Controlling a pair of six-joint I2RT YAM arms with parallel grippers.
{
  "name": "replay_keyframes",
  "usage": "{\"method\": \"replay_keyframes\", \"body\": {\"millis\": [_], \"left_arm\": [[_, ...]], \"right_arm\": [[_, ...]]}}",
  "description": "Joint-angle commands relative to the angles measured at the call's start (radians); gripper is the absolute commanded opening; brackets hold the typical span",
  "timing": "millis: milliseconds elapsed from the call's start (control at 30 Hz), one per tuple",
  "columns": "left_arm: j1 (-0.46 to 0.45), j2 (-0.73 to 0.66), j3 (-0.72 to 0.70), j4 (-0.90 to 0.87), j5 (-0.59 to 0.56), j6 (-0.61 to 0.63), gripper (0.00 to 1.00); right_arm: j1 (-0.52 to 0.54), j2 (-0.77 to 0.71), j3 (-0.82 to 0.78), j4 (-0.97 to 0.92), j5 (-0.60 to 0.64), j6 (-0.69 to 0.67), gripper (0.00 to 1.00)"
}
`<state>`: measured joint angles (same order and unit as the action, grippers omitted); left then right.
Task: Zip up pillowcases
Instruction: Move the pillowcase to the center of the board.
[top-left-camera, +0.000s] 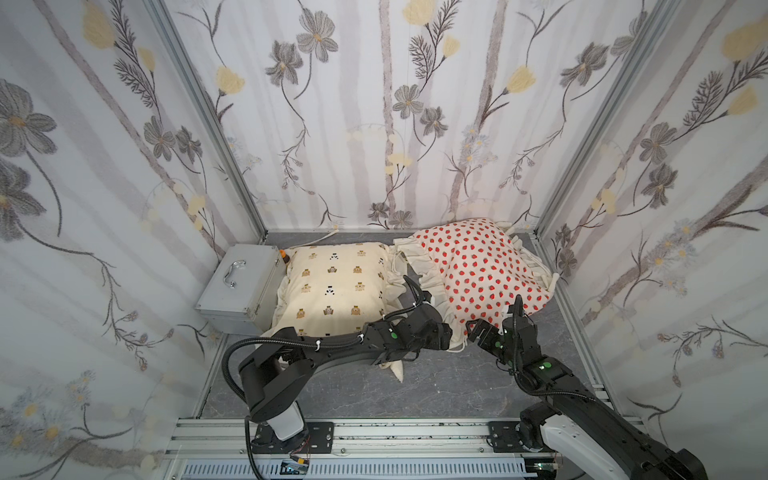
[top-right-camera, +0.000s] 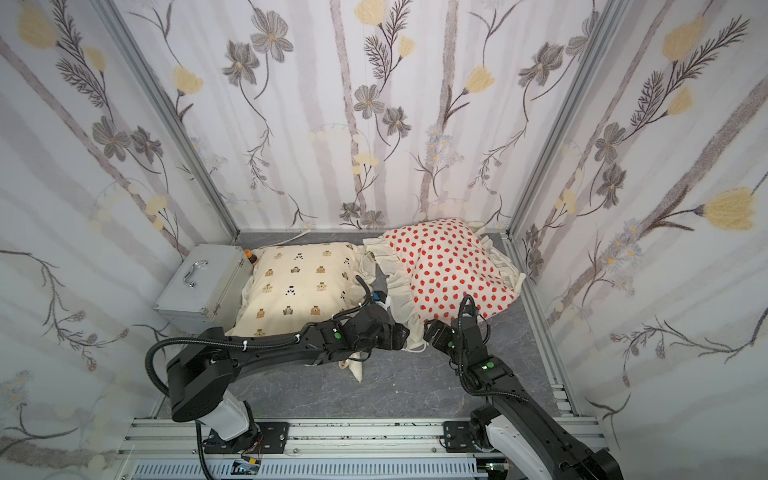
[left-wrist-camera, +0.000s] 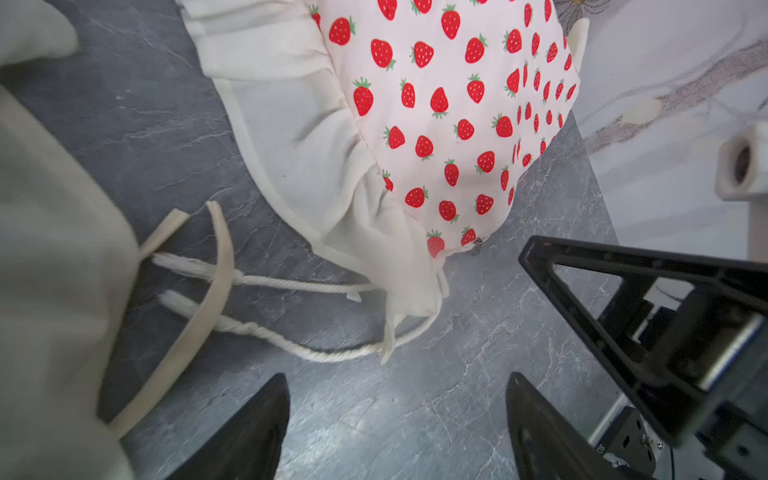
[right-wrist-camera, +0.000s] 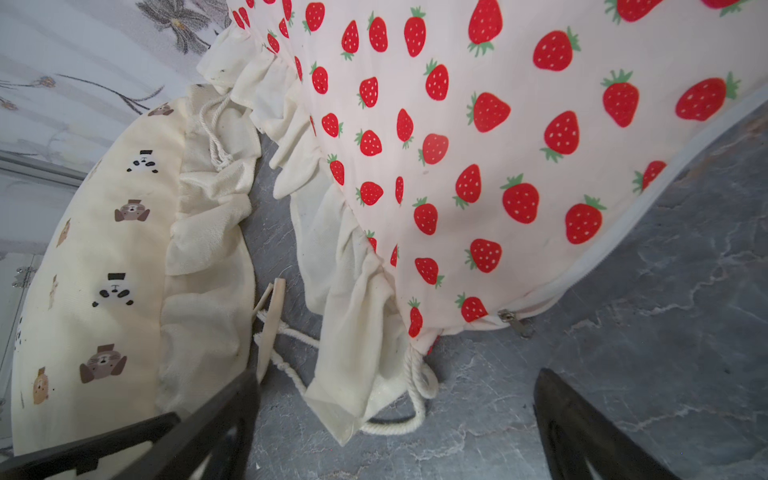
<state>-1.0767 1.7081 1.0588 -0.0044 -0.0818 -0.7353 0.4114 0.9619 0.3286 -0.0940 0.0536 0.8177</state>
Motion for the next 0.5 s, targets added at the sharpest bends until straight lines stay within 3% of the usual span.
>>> {"method": "replay_keyframes", "body": {"millis": [0, 467], "left_arm": [[-0.014, 0.075, 0.058, 0.055, -0.032, -0.03, 0.81], [-0.04, 0.29, 0.218, -0.046, -0.103, -0.12, 0.77]], "right_arm": [[-0.018, -0.009, -0.009, 0.045, -0.032, -0.008, 1.0], [-0.041, -0.01, -0.036, 0.077, -0.052, -0.023, 1.0]]}}
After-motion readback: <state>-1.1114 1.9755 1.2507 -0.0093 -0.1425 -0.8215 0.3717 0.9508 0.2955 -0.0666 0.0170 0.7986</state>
